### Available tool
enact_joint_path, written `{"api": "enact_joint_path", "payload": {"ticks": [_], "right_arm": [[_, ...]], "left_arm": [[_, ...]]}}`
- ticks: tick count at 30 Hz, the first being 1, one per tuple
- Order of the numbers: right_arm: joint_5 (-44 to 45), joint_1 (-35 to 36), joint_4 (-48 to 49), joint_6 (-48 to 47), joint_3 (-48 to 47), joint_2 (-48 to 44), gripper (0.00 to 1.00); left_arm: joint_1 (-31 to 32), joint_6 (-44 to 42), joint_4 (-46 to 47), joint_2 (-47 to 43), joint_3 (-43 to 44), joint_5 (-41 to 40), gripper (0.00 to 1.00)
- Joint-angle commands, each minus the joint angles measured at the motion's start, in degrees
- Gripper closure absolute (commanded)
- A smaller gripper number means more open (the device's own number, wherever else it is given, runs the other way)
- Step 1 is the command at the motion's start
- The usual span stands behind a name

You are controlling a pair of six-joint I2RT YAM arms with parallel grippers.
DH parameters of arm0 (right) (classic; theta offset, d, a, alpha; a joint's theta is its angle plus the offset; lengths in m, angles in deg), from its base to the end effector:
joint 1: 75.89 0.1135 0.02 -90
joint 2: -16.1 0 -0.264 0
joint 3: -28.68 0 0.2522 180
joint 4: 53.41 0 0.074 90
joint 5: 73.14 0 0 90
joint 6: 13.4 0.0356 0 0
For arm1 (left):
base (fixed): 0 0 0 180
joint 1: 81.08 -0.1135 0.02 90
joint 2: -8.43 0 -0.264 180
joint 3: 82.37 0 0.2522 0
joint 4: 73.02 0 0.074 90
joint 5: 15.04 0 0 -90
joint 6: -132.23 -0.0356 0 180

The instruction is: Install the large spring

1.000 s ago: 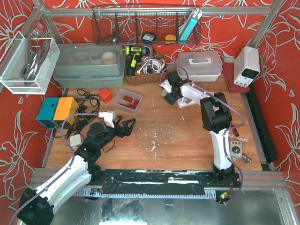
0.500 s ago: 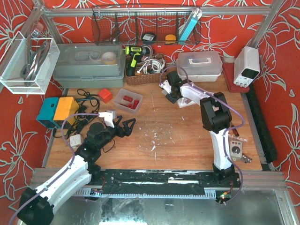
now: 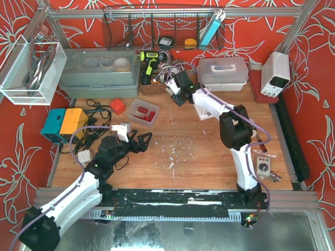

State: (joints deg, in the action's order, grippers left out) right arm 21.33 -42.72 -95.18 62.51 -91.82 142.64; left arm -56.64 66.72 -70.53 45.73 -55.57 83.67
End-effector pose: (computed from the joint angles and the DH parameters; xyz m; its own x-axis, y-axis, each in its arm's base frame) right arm 0.4213 0.2721 0.2179 -0.4794 -0.6033 -0.6373 -0.6375 0.7385 -0.2195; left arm 0.1490 -0.0736 0.2123 -0.3416 -0.2949 -0.8924 0.4438 0.7864 -0.4297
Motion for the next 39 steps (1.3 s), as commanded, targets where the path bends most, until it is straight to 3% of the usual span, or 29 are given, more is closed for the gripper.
{"api": "enact_joint_path", "payload": {"ticks": [1,6,16,25,32,39], "right_arm": [[0.0,0.5,-1.3,5.1,-4.2,4.5,0.58],[-0.1,0.7,-5.1,8.0,-9.6,8.5,0.58],[-0.4,2.1,-5.2,9.4,-10.7,11.0,0.53],[0.8,2.2,-8.2,11.7,-12.3,11.6,0.35],[1.4,2.2,-6.2,14.8,-3.1,0.7,0.29],[4.2,1.9,-2.8,17.4,14.6,-17.9,0.26]], "left_arm": [[0.3,-0.1,1.8,-0.3,-0.4,0.2,0.00],[0.3,0.0,1.7,-1.0,-0.6,-0.3,0.00],[0.2,0.2,1.6,-1.3,-0.6,-0.5,0.00],[0.2,0.9,1.5,-2.0,-1.3,-3.8,0.00],[0.3,4.2,6.0,-8.0,-7.0,-11.7,0.00],[0.3,3.9,5.3,-6.3,-4.8,-9.3,0.00]]}}
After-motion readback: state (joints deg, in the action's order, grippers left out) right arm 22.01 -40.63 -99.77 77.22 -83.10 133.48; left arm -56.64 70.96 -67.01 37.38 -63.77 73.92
